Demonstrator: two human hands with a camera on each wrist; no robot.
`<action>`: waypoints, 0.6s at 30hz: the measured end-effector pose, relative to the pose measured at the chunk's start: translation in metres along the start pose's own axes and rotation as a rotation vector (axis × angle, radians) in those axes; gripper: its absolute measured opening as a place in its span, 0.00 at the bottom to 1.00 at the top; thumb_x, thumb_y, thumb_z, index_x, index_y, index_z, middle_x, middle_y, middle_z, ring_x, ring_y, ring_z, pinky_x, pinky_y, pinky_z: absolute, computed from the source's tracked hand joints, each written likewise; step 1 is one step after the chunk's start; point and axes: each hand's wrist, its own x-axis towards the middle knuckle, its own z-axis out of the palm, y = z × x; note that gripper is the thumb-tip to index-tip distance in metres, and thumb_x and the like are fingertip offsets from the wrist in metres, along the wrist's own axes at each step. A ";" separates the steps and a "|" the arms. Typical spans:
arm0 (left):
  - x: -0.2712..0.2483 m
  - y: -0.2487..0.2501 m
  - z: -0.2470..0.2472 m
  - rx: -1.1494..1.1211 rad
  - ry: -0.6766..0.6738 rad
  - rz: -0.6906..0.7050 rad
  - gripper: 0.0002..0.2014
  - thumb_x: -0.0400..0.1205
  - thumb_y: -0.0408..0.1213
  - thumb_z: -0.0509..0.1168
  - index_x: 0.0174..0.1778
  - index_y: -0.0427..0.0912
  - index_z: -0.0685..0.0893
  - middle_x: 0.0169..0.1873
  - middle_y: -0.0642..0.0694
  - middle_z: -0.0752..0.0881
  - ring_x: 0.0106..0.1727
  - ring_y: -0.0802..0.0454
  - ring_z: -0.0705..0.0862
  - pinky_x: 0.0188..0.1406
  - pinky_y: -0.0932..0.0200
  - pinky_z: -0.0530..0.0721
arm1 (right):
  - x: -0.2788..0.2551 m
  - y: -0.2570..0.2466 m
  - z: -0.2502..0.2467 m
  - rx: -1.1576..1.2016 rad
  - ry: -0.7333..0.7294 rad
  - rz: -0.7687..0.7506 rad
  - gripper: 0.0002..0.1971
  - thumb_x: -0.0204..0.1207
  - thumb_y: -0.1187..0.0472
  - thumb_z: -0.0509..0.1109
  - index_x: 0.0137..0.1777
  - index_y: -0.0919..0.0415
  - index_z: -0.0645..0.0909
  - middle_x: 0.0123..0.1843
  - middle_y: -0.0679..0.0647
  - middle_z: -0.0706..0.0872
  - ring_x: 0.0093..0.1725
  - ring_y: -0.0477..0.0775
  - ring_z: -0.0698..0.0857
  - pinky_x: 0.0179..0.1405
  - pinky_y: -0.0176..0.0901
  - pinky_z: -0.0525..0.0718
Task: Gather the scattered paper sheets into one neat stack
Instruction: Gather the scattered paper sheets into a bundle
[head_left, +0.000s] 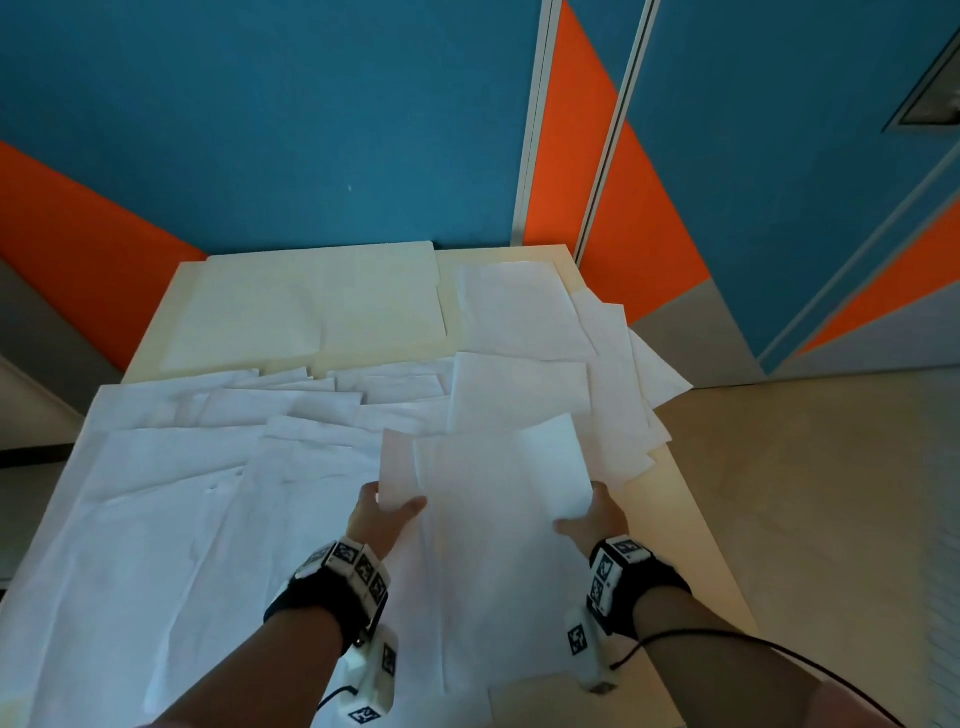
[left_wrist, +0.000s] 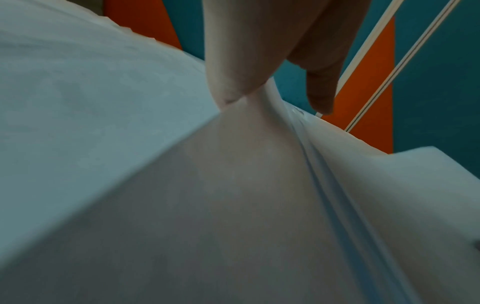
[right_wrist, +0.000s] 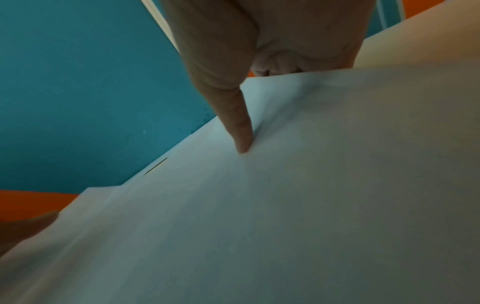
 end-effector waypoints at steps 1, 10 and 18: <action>0.000 0.000 0.002 0.008 -0.019 0.015 0.34 0.72 0.39 0.75 0.70 0.31 0.69 0.62 0.33 0.81 0.63 0.36 0.81 0.55 0.52 0.78 | -0.001 -0.002 0.004 0.001 0.000 -0.010 0.29 0.71 0.66 0.71 0.71 0.66 0.66 0.66 0.66 0.81 0.64 0.65 0.81 0.58 0.47 0.79; 0.002 -0.002 0.006 0.020 -0.054 0.031 0.22 0.71 0.25 0.73 0.61 0.27 0.79 0.56 0.30 0.85 0.55 0.36 0.84 0.53 0.51 0.81 | 0.002 -0.018 0.033 -0.025 -0.062 -0.091 0.20 0.78 0.57 0.64 0.66 0.68 0.74 0.65 0.63 0.82 0.64 0.63 0.80 0.58 0.41 0.76; 0.012 -0.013 -0.025 -0.113 -0.002 0.001 0.21 0.72 0.22 0.72 0.60 0.22 0.80 0.56 0.27 0.85 0.57 0.34 0.84 0.56 0.50 0.80 | 0.028 -0.031 0.007 0.255 0.134 -0.013 0.35 0.74 0.53 0.70 0.77 0.65 0.61 0.73 0.66 0.71 0.70 0.67 0.75 0.69 0.53 0.73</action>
